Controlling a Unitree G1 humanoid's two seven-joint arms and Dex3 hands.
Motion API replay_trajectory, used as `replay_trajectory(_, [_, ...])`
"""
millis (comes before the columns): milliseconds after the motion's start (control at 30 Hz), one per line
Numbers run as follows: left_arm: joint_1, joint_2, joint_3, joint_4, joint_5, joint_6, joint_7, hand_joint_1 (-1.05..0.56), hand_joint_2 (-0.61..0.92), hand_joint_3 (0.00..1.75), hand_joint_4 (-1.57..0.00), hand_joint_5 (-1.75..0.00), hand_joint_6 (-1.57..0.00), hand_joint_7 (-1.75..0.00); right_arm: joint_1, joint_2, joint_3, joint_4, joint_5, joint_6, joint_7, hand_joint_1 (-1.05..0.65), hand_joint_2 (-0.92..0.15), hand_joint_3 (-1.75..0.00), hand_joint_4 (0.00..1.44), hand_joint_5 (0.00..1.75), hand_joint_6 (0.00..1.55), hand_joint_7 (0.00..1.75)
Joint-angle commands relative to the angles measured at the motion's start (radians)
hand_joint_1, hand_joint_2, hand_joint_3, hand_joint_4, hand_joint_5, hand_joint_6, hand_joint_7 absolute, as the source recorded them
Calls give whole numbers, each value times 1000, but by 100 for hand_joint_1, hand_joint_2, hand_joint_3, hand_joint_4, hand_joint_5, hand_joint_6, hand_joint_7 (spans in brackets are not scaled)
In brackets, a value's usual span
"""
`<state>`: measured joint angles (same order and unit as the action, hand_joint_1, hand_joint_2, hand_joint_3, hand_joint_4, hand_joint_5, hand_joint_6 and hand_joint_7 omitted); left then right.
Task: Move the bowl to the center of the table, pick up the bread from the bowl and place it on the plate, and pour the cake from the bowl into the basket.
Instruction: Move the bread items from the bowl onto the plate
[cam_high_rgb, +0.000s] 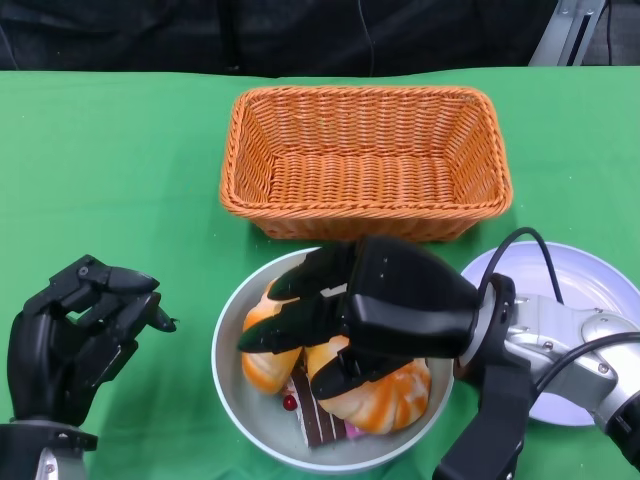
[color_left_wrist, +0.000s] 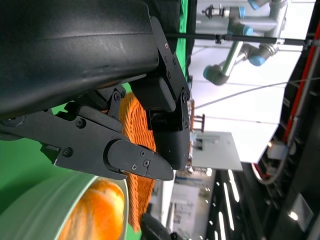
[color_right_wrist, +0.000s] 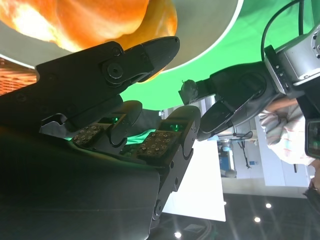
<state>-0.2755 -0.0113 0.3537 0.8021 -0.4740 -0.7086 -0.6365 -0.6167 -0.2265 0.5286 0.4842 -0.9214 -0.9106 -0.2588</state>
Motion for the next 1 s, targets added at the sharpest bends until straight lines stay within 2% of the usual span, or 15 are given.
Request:
replay_trajectory(33, [-1, 5, 3, -12, 7, -1, 24, -19, 92, 24, -70, -164, -88, -100, -25, -14, 13, 24, -20, 1, -48, -53, -82, 0, 91, 4, 82, 1])
replay_trajectory(233, [2, -4, 4, -27, -11, 8, 14, -20, 92, 25, -73, -157, -91, -90, -34, -14, 34, 52, -46, 3, -95, -52, -83, -1, 92, 4, 84, 1])
replay_trajectory(567, [9, -5, 2, -44, -9, 12, 8, -29, 92, 11, -78, -138, -96, -80, -41, -4, 82, 80, -98, 53, -182, -51, -80, 0, 97, 6, 88, 2])
replay_trajectory(700, [12, -7, 2, -49, -7, 13, 12, -28, 92, 13, -79, -131, -97, -77, -45, 1, 106, 99, -115, 75, -225, -53, -79, 0, 98, 7, 90, 2])
replay_trajectory(1000, [26, -6, -3, -75, 17, 10, 49, -23, 92, 18, -82, -126, -101, -77, -48, 6, 146, 115, -121, 130, -234, -50, -82, -1, 97, 6, 90, 0])
